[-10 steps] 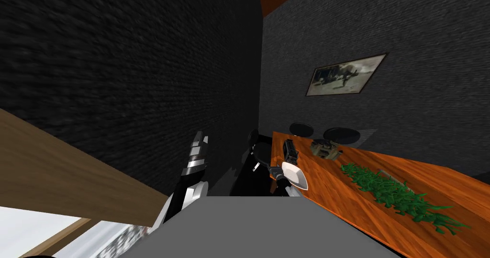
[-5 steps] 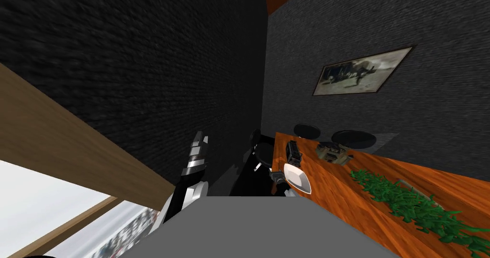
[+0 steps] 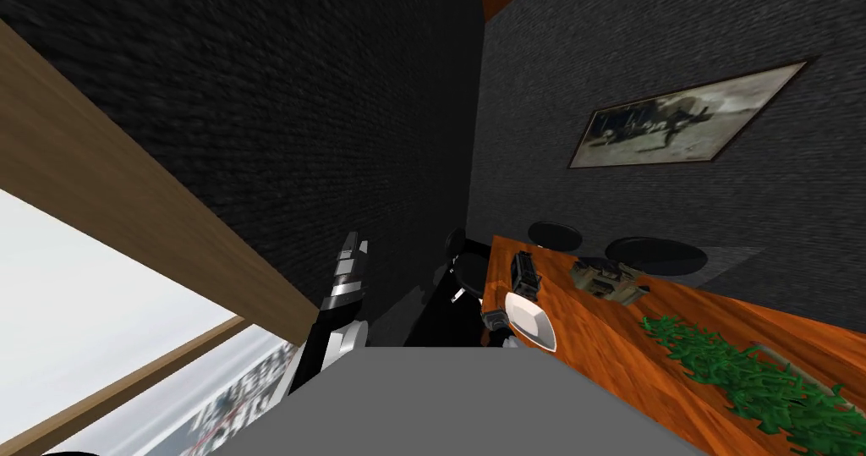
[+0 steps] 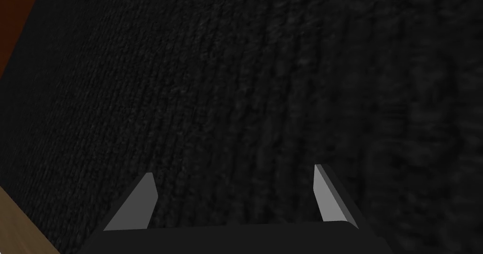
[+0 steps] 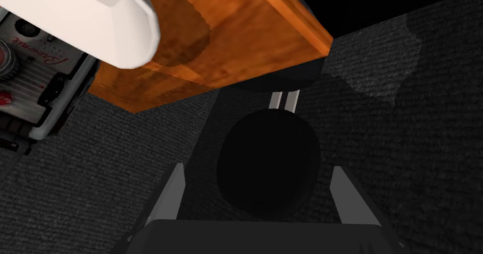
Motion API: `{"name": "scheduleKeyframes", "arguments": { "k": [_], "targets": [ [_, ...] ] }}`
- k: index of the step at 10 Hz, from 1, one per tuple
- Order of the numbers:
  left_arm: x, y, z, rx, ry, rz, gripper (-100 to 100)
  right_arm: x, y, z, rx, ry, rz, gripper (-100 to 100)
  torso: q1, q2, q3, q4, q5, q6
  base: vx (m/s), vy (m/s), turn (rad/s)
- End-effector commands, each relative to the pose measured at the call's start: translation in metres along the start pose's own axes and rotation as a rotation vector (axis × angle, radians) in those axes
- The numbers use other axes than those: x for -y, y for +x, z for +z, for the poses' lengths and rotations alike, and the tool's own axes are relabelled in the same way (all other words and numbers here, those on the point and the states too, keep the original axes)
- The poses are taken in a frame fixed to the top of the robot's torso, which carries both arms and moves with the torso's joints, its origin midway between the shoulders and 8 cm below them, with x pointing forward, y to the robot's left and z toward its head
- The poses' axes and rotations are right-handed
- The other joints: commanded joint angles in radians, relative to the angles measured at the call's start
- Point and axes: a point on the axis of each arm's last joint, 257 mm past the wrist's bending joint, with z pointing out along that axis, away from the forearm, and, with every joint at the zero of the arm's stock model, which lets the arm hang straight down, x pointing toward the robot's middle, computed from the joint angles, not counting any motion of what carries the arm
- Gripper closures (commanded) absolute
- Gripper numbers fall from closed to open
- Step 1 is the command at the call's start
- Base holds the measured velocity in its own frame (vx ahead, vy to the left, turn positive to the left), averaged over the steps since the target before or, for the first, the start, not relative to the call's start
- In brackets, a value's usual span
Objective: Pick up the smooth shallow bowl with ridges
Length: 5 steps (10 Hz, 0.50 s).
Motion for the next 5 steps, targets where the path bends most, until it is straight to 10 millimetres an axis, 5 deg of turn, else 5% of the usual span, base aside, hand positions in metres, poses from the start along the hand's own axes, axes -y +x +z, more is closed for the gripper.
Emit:
{"name": "scheduleKeyframes", "arguments": {
  "k": [1, 5],
  "targets": [
    [0.0, 0.0, 0.0, 0.0, 0.0, 0.0, 0, 0.0, 0.017, 0.0, -0.035, 0.012, -0.043, -100, 0.0, 0.0, 0.0, 0.0, 0.0, 0.0, -0.016, -0.033, 0.089],
    [0.0, 0.0, 0.0, 0.0, 0.0, 0.0, 0, 0.012, 0.054, 0.003, -0.121, 0.056, -0.168, -100, -0.001, -0.001, 0.0, 0.0, 0.0, 0.0, -0.016, -0.042, 0.119]
  ]
}}
